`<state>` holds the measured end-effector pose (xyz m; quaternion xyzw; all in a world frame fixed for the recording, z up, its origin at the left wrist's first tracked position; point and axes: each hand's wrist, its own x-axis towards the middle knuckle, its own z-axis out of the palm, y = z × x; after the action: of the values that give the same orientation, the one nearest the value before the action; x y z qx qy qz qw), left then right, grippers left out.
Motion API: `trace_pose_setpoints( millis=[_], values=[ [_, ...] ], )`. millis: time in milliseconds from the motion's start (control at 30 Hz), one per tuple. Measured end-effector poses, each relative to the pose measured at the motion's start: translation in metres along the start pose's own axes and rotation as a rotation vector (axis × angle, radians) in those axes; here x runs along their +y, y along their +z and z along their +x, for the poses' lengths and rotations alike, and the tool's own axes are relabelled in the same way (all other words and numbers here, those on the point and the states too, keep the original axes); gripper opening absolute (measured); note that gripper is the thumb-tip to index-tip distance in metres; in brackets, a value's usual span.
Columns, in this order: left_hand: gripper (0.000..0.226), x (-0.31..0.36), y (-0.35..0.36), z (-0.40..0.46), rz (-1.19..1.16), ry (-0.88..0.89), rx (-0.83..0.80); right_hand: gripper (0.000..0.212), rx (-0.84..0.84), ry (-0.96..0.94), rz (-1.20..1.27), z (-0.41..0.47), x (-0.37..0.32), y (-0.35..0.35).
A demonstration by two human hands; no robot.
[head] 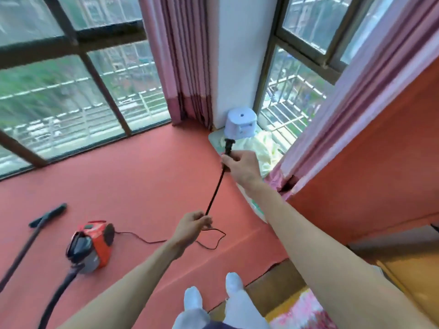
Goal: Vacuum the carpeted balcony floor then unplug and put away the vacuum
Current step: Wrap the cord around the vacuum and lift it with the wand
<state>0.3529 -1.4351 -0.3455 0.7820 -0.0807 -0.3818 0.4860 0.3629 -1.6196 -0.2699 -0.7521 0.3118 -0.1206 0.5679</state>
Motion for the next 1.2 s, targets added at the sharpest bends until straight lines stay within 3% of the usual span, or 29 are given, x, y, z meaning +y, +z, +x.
trace_pose_setpoints(
  millis=[67, 167, 233, 333, 467, 567, 633, 767, 833, 900, 1000, 1067, 1200],
  values=[
    [0.023, -0.007, -0.015, -0.008, -0.011, -0.015, 0.128, 0.028, -0.019, -0.047, -0.241, 0.016, -0.003, 0.003],
    [0.025, 0.003, -0.031, -0.022, 0.042, 0.013, 0.343, 0.034, -0.078, -0.264, -0.879, 0.017, 0.011, 0.013],
    [0.024, 0.017, -0.04, -0.03, 0.065, 0.083, 0.374, 0.018, -0.137, -0.554, -0.906, 0.003, 0.027, 0.028],
    [0.029, 0.035, -0.052, -0.038, 0.133, 0.141, 0.39, 0.051, -0.423, -0.761, -0.786, -0.012, 0.048, 0.062],
    [0.022, 0.032, -0.069, -0.043, -0.013, 0.013, 0.408, 0.02, -0.671, -0.439, -0.495, -0.027, 0.059, 0.092],
    [0.025, 0.016, -0.077, -0.044, -0.2, -0.048, 0.359, 0.038, -0.684, -0.335, -0.49, -0.021, 0.065, 0.1],
    [0.027, 0.0, -0.08, -0.045, -0.149, -0.077, 0.363, 0.046, -0.62, -0.319, -0.488, -0.018, 0.063, 0.103],
    [0.022, -0.043, -0.09, -0.054, 0.178, -0.273, 0.303, 0.058, -0.493, -0.105, -0.101, 0.0, 0.051, 0.111],
    [0.026, -0.057, -0.101, -0.065, 0.221, -0.325, 0.297, 0.059, -0.433, 0.06, 0.029, 0.008, 0.044, 0.119],
    [0.028, -0.061, -0.114, -0.077, 0.026, -0.335, 0.402, 0.06, -0.434, 0.134, -0.07, 0.007, 0.04, 0.128],
    [0.017, -0.05, -0.143, -0.091, -0.518, -0.261, 0.562, 0.044, -0.522, 0.064, -0.399, -0.016, 0.045, 0.148],
    [0.026, -0.038, -0.168, -0.103, -0.775, -0.197, 0.54, 0.025, -0.594, 0.047, -0.525, -0.041, 0.05, 0.168],
    [0.044, -0.016, -0.222, -0.134, -1.107, -0.032, 0.4, 0.045, -0.765, 0.03, -0.556, -0.092, 0.054, 0.221]
  ],
)
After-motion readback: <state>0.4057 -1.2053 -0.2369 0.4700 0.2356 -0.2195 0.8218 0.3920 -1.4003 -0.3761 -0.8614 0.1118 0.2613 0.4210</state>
